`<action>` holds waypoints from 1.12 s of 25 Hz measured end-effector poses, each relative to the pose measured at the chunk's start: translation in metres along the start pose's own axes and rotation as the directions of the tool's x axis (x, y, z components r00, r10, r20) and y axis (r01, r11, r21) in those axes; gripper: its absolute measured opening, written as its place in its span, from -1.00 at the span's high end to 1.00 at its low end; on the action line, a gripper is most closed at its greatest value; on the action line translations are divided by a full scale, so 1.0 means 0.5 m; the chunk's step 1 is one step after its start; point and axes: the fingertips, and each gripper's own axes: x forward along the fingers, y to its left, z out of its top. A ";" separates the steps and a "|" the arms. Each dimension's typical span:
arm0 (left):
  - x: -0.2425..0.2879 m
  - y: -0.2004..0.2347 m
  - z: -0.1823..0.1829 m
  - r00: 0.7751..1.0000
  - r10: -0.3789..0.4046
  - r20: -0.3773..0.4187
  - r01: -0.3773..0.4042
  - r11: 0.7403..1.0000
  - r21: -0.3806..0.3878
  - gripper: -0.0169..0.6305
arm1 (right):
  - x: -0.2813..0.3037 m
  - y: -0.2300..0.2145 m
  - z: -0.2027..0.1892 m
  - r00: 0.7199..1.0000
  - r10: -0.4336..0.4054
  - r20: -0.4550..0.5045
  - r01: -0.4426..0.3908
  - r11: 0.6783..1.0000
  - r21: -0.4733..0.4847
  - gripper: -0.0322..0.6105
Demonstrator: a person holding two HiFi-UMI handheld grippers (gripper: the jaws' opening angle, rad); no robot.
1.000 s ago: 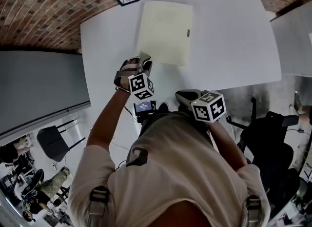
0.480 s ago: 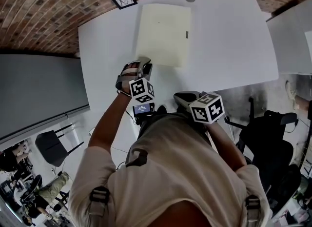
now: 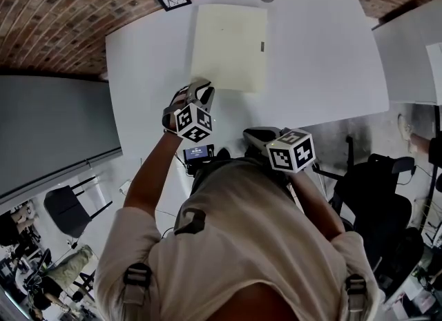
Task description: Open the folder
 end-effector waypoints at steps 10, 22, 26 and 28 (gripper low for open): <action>0.009 0.001 -0.005 0.999 -0.036 0.024 0.037 0.996 -0.078 0.80 | 0.004 -0.003 0.006 1.000 -0.016 0.004 0.016 1.000 0.009 0.88; 0.009 0.003 -0.010 0.998 -0.059 0.038 0.066 0.978 -0.199 0.80 | 0.005 -0.001 0.005 1.000 -0.013 -0.004 0.013 1.000 -0.001 0.88; 0.015 0.002 -0.008 0.997 -0.070 0.034 0.077 0.967 -0.244 0.80 | 0.002 -0.007 0.007 1.000 -0.011 -0.003 0.011 1.000 -0.001 0.88; 0.016 0.003 -0.003 0.997 -0.072 0.038 0.080 0.963 -0.259 0.80 | 0.002 -0.006 0.008 1.000 -0.012 -0.006 0.012 1.000 -0.007 0.88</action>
